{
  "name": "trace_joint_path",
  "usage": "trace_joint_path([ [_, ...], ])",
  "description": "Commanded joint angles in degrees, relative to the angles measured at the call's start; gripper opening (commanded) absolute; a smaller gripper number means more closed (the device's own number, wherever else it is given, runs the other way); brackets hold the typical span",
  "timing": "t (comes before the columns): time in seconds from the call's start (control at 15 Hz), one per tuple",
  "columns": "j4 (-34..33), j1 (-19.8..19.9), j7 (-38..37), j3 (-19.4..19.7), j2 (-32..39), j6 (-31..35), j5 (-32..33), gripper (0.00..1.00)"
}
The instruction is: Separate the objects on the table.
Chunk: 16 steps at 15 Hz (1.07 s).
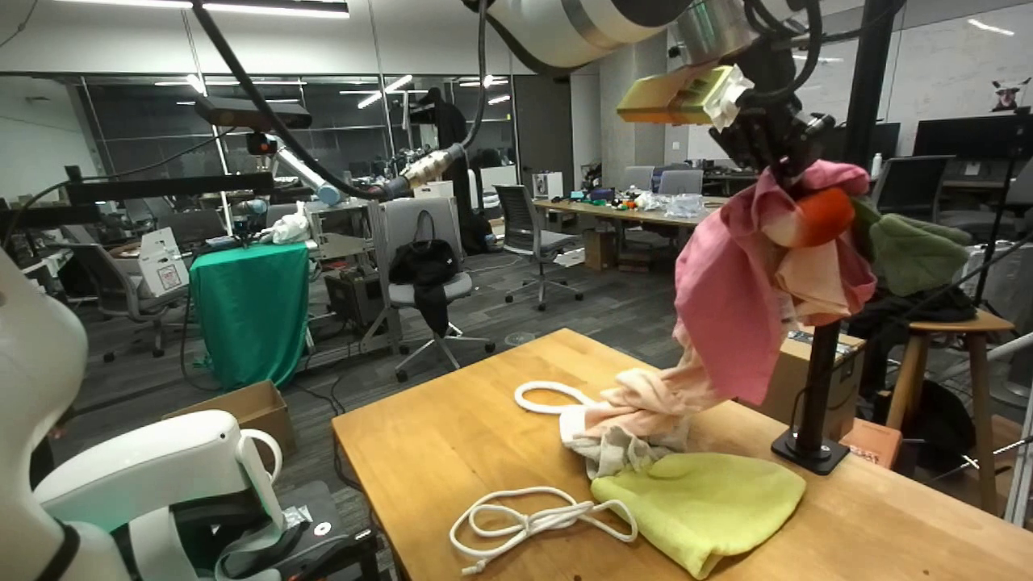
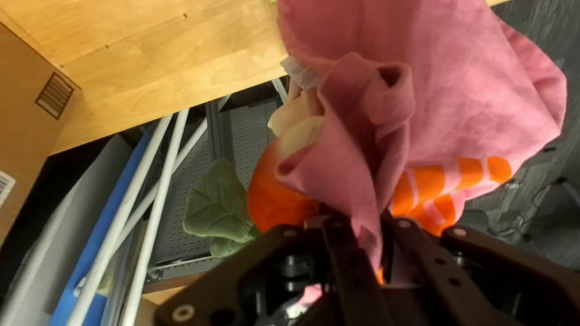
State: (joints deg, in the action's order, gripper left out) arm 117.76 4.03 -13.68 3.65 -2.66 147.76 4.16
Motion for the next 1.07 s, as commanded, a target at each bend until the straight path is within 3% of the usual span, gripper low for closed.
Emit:
trace_joint_path([
  [0.0,-1.26,1.97,-7.79,0.94,-3.0,1.83,1.81,0.06],
  [0.4,-4.46,7.66,-24.93,0.7,-4.27,3.75,13.52,0.06],
  [1.0,-7.55,14.31,-57.51,0.63,-1.73,0.77,45.93,0.06],
])
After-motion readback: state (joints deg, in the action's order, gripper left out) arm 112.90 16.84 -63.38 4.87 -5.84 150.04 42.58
